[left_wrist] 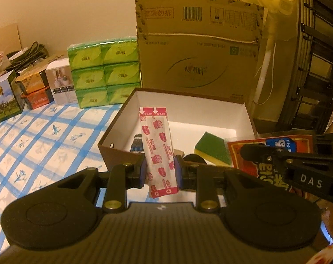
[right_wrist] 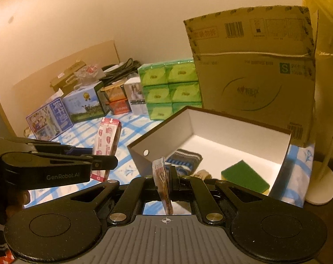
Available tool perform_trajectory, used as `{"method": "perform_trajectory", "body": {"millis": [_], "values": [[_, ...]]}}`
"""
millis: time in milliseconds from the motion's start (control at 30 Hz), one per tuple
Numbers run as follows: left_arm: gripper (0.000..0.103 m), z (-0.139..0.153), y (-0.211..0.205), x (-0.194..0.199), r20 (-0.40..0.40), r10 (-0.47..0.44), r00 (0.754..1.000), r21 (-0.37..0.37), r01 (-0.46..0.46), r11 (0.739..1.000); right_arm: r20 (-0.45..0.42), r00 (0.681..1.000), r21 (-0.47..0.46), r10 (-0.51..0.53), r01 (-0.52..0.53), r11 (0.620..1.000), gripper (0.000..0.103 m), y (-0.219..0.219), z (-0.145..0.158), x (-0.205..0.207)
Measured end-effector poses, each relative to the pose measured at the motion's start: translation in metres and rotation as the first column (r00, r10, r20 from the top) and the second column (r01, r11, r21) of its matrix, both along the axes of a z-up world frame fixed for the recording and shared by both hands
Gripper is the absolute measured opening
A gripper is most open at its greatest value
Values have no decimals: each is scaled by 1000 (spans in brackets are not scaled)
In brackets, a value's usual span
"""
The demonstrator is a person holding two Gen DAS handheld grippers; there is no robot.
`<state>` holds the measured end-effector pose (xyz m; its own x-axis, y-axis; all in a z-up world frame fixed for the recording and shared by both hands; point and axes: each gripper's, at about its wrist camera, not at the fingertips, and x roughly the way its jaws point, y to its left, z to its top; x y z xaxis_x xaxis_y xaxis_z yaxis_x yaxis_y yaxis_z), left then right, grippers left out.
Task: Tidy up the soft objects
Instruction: 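Carry the heat pack and bandage strip over the brown box with both tools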
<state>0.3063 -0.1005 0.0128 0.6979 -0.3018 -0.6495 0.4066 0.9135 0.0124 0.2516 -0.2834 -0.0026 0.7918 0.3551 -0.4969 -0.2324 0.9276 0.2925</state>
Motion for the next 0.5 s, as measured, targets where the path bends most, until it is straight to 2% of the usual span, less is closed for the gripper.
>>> {"method": "perform_trajectory", "body": {"millis": [267, 500], "values": [[24, 9, -16, 26, 17, -24, 1000, -2, 24, 1000, 54, 999, -9, -7, 7, 1000, 3, -9, 18, 17], [24, 9, -35, 58, 16, -43, 999, 10, 43, 999, 130, 990, -20, -53, 56, 998, 3, -20, 38, 43]]}}
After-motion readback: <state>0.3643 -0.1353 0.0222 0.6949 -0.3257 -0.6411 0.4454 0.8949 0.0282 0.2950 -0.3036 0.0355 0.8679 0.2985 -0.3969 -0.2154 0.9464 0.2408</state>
